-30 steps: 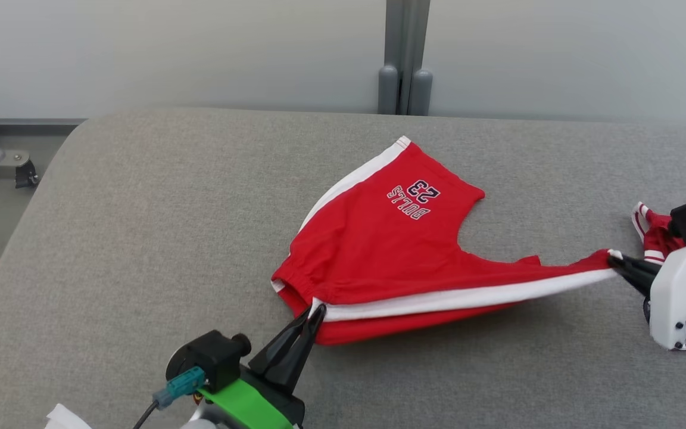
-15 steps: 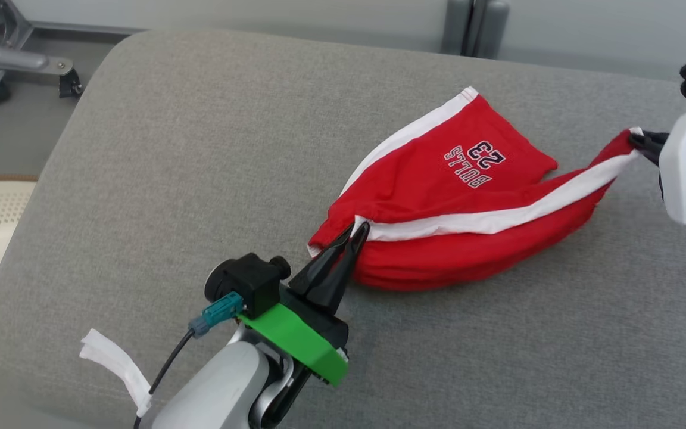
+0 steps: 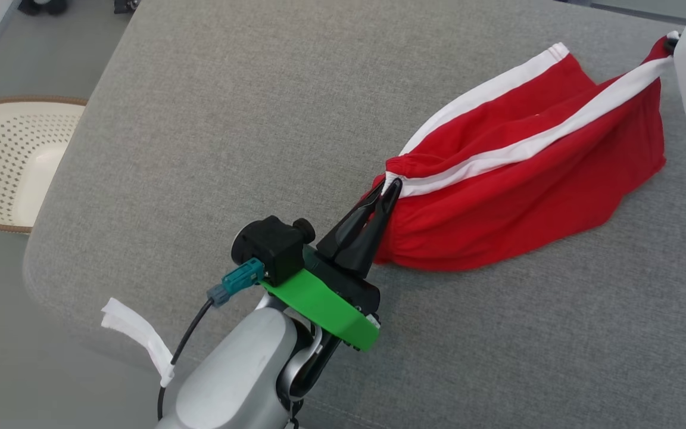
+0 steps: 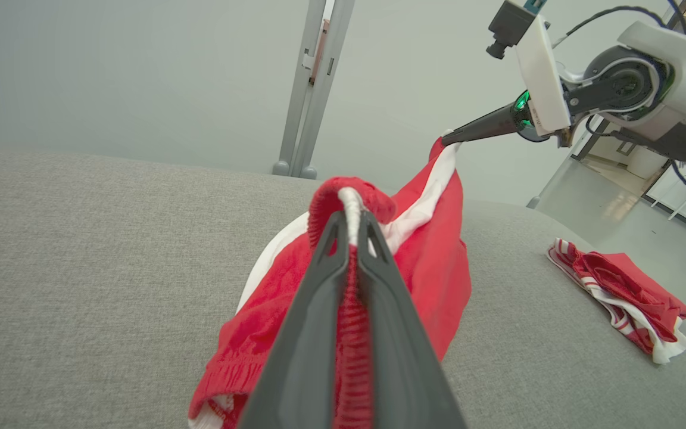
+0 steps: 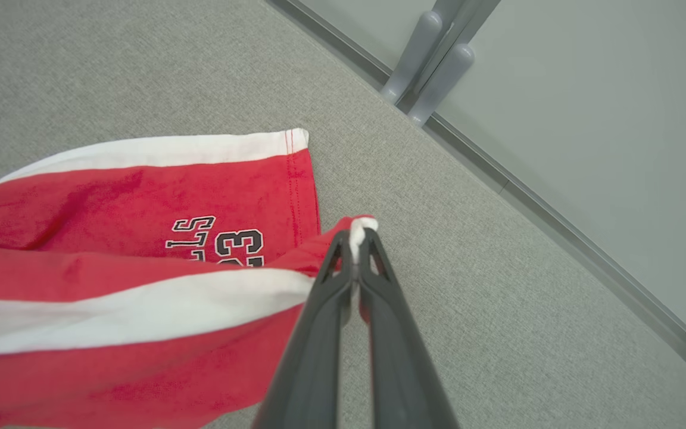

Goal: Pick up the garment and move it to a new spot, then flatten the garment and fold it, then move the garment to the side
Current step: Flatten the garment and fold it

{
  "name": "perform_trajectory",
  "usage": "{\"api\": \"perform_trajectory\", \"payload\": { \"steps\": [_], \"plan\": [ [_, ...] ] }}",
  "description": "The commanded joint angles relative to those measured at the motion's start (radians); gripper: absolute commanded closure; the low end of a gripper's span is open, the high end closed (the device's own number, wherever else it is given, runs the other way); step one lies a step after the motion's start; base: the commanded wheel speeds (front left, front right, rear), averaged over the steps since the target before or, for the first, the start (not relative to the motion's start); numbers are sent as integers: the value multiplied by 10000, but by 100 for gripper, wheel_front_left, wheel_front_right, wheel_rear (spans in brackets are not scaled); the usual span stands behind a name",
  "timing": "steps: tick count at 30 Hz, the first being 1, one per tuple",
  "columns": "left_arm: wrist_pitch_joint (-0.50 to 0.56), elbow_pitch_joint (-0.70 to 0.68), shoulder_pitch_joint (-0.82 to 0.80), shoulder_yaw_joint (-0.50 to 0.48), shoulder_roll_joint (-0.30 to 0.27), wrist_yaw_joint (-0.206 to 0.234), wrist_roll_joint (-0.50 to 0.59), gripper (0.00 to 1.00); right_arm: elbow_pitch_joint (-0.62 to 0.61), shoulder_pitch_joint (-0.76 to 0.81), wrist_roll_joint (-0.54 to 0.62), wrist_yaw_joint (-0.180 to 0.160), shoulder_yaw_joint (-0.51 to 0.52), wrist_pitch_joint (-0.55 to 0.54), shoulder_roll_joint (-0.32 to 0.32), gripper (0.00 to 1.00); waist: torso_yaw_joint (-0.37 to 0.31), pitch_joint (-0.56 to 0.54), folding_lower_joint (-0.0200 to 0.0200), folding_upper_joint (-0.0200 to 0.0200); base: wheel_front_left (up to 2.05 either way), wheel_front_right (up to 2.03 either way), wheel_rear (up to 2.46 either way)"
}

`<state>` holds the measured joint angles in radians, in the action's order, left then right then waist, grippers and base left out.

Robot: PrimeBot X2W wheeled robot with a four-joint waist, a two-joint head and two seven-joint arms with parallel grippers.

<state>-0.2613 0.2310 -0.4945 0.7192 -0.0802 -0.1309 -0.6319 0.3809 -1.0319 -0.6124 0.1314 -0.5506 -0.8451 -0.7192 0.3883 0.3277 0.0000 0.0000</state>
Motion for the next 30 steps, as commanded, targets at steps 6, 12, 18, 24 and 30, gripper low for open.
{"api": "perform_trajectory", "payload": {
  "steps": [6,12,18,24,30],
  "plan": [
    [-50,54,-392,-3,200,15,85,100,985,-1020,380,-18,-931,484,204,100,561,738,0,0,0,0,0],
    [-44,49,-532,-175,271,15,-19,100,1625,-1813,592,-20,-2049,1331,174,100,653,1149,0,0,0,0,0],
    [-42,-67,-635,-161,294,15,-136,100,2310,-2426,577,-20,-2806,2122,214,100,725,1453,0,0,0,0,0],
    [-42,-69,-716,-144,292,15,-228,100,2905,-2889,298,-20,-3358,2616,310,100,755,1683,0,0,0,0,0],
    [-42,300,-812,-335,291,15,-184,0,3480,-3208,261,-20,-3631,3435,496,0,708,1714,0,0,0,0,0]
  ]
}}
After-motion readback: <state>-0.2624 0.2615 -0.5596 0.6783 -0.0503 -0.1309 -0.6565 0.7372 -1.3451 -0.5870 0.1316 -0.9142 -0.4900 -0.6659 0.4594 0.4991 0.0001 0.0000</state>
